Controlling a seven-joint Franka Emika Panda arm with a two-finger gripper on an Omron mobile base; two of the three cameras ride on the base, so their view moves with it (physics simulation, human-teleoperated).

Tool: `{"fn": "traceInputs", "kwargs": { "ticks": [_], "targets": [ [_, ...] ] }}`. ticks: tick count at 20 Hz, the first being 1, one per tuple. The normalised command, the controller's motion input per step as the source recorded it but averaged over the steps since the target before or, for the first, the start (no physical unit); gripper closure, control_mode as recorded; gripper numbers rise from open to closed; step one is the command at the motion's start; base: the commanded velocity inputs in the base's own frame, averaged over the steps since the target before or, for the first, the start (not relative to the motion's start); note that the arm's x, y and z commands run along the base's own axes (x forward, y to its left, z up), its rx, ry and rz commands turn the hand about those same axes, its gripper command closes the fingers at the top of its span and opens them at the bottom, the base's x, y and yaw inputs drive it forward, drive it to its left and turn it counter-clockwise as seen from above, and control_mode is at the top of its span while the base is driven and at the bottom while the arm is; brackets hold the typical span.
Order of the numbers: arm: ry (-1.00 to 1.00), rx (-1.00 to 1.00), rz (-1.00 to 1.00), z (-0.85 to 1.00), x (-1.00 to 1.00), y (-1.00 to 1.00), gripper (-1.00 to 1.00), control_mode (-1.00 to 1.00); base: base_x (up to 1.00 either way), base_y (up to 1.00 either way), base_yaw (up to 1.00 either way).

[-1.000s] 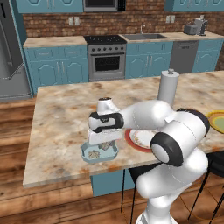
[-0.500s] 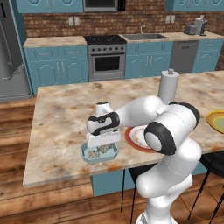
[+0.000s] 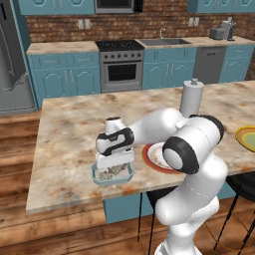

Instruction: Place two dumplings into each of the tupperware containers and then place the containers in the fridge.

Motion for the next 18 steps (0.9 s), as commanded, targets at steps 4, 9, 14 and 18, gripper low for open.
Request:
{"fn": "traceInputs", "kwargs": {
  "ticks": [4, 9, 14, 18],
  "targets": [
    [0.0, 0.0, 0.0, 0.01, -0.08, 0.0, -1.0, -1.0, 0.0, 0.0, 0.0],
    [0.0, 0.0, -0.01, 0.14, -0.3, -0.16, -1.0, -1.0, 0.0, 0.0, 0.0],
    [-0.02, 0.0, -0.02, 0.38, -0.49, -0.37, -1.0, -1.0, 0.0, 0.0, 0.0],
    [0.0, 0.0, -0.01, 0.11, -0.05, -0.46, -1.0, -1.0, 0.0, 0.0, 0.0]
  ]
}}
